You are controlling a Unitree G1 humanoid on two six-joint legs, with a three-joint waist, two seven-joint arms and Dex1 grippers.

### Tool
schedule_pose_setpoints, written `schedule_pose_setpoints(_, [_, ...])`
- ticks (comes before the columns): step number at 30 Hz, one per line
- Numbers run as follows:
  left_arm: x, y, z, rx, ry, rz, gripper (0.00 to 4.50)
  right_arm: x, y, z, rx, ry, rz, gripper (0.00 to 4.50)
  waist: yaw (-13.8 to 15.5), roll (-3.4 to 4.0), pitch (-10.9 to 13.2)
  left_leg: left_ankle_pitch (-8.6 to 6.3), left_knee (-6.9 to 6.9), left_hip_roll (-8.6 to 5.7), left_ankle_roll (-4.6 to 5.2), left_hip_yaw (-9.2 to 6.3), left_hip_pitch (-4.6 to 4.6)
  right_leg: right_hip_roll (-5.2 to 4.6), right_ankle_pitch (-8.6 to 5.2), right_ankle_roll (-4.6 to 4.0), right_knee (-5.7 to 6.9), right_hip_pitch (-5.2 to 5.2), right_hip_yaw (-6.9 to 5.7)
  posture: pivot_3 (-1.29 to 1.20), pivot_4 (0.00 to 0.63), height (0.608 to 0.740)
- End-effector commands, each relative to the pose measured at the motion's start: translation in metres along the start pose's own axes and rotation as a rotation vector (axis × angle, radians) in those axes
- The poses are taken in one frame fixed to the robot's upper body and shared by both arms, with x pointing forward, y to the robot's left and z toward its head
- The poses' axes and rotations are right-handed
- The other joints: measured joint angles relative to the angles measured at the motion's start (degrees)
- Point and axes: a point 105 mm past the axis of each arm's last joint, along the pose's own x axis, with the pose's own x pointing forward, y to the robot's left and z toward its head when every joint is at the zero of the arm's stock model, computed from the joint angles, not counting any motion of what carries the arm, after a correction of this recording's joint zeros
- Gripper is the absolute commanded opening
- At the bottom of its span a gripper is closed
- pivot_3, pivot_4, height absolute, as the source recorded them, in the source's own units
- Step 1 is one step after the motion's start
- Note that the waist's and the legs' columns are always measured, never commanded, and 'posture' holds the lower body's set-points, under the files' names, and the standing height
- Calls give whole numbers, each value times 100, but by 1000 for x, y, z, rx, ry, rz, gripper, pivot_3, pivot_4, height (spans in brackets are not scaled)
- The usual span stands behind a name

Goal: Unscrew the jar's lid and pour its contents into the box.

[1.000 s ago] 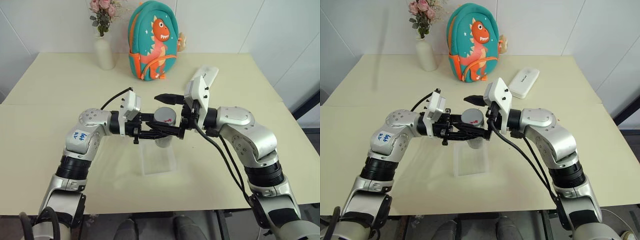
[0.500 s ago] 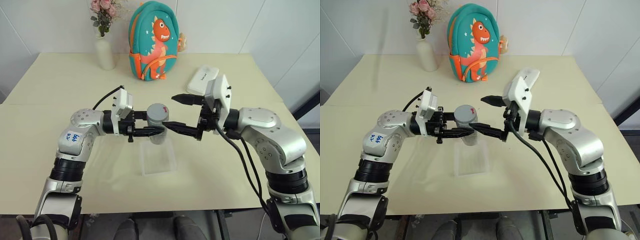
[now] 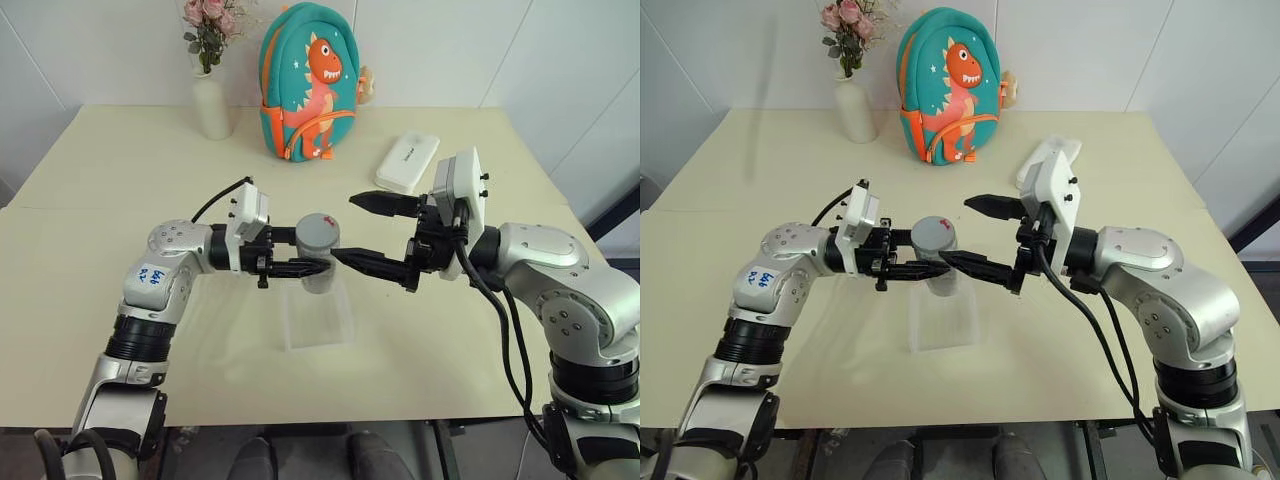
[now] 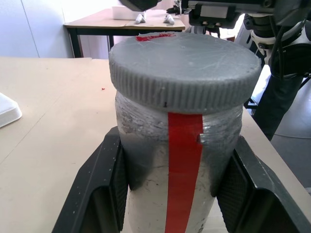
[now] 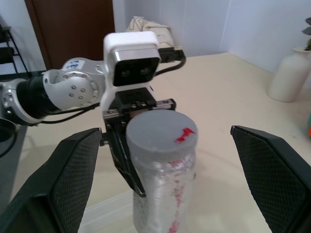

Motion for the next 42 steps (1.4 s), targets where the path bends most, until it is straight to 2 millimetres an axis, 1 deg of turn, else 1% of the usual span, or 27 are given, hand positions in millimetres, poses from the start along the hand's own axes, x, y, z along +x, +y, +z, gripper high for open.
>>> schedule_pose_setpoints(1, [3, 1, 10, 52, -12, -18, 1992, -1, 6, 16, -47, -45, 13, 4464, 0, 0, 0, 0, 0, 0, 0, 0, 0, 0, 0, 0, -1, 0, 0, 0, 150, 740])
schedule_pose_setpoints(4, [5, 1, 11, 57, -12, -23, 1992, 8, 4, 17, -45, -74, 3, 4464, -15, 0, 0, 0, -2, 1, 0, 0, 0, 1, 0, 0, -1, 0, 0, 0, 150, 740])
schedule_pose_setpoints(6, [7, 0, 12, 64, -15, -33, 1992, 19, 1, 11, -49, -62, -17, 4464, -26, 0, 0, 0, -2, 1, 0, 0, 0, 1, 0, 0, 0, 0, 0, 0, 150, 740])
schedule_pose_setpoints(8, [9, 0, 12, 66, -20, -39, 1992, 26, -1, 6, -55, -51, -27, 4464, -27, 0, 0, 0, 0, 1, 0, 0, 1, 1, 0, 0, 2, 0, 0, 0, 150, 740])
schedule_pose_setpoints(13, [11, -1, 13, 67, -24, -44, 1992, 37, 3, 10, -55, -95, 2, 4464, -16, 1, 0, -1, 1, 0, 1, -1, -1, 0, 0, 0, 0, -1, 0, 0, 150, 740])
schedule_pose_setpoints(20, [12, -3, 12, 69, -25, -49, 1992, 49, 5, 5, -63, -93, 17, 4464, -24, 1, 1, -1, 0, 0, 1, -1, 0, 1, 0, 0, 3, -1, -1, 0, 150, 740])
schedule_pose_setpoints(24, [12, -4, 12, 69, -25, -49, 1992, 50, 5, 2, -76, -81, 26, 4464, -20, 1, 0, -1, 2, 0, 1, -1, 0, 1, 0, 0, 4, -1, -1, 0, 150, 740])
schedule_pose_setpoints(32, [13, -4, 10, 70, -21, -51, 1992, 53, -5, -2, -100, -66, -14, 4464, -24, 1, 1, -1, 2, 0, 1, -1, 0, 1, 0, 0, 5, -1, -1, 0, 150, 740])
schedule_pose_setpoints(36, [11, -3, 11, 69, -19, -47, 1992, 47, -15, -1, -115, -55, -54, 4464, -23, 2, 1, -1, 2, 0, 1, -1, 0, 1, 0, 0, 6, -1, -1, 0, 150, 740])
schedule_pose_setpoints(42, [7, -1, 10, 64, -11, -34, 1992, 33, -19, -4, -120, -16, -88, 4464, -23, 2, 1, -1, 2, 0, 1, -1, 0, 1, 0, 0, 6, -1, 0, 0, 150, 740])
